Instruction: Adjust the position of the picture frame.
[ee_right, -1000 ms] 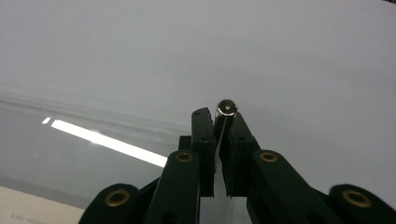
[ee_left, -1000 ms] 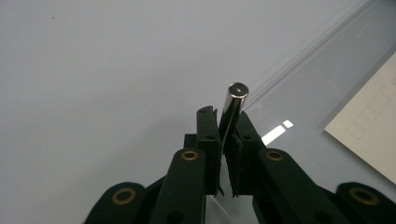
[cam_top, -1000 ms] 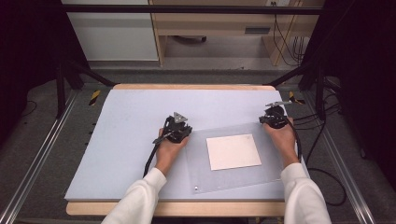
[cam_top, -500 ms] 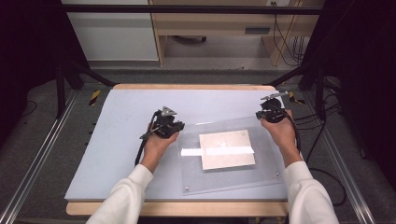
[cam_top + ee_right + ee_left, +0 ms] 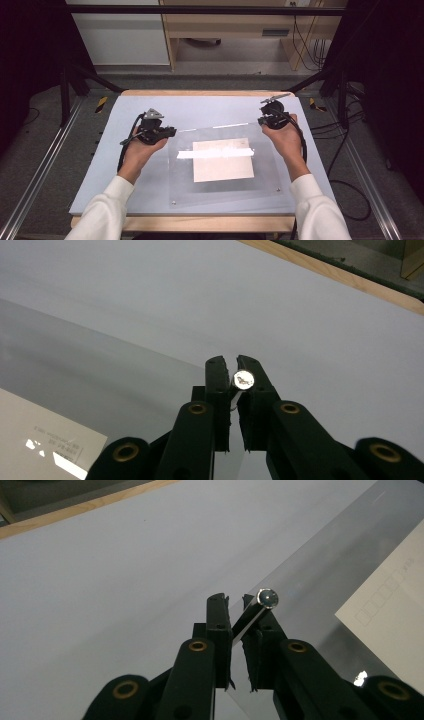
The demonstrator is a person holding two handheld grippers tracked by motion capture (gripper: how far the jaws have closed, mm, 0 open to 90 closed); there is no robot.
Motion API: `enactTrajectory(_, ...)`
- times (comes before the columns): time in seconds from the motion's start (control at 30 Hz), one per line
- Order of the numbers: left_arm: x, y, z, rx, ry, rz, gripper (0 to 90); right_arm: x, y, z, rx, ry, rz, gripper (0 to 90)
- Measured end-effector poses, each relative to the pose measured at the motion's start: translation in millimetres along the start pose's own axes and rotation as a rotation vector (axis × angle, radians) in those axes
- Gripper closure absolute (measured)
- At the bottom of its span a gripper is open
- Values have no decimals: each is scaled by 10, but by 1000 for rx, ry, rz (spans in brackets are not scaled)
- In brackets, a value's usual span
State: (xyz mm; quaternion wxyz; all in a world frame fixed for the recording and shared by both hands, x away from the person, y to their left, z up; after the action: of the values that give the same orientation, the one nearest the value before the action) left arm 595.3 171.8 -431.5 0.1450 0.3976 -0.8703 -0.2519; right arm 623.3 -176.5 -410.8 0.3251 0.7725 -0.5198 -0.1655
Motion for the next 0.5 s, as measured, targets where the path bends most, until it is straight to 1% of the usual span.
enactTrajectory(0.03, -51, 47, 7, -1, -5, -9, 817, -81, 22, -19, 1, -1, 6, 845)
enactTrajectory(0.07, -77, 64, 12, 1, -3, -8, 817, -116, 31, -24, 6, -3, 6, 844)
enactTrajectory(0.1, -77, 64, 12, 1, -3, -8, 816, -116, 31, -24, 6, -3, 6, 844)
enactTrajectory(0.17, -134, 87, 33, 2, -3, -5, 816, -190, 42, -14, 7, 1, 6, 844)
enactTrajectory(0.27, -196, 101, 74, -14, -8, 7, 815, -280, 37, 31, 8, 4, 1, 844)
enactTrajectory(0.4, -237, 102, 122, -36, -25, 17, 811, -345, -25, 114, 10, -11, -12, 844)
enactTrajectory(0.5, -256, 69, 152, -48, -21, 20, 809, -376, -82, 184, -6, -25, -19, 846)
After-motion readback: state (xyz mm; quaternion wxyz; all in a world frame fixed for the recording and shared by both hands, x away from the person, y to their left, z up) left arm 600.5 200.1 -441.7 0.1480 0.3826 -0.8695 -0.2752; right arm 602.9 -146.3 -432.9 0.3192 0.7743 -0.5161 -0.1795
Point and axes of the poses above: each handheld gripper's, and its own axes: y roughly backward along the jaws, z roughly out of its underside, x roughly to its right, the point moved 6 cm from there along -y, roughly forward along the jaws, and after that the axes turned 5 degrees about x, right-handed, at the moved point
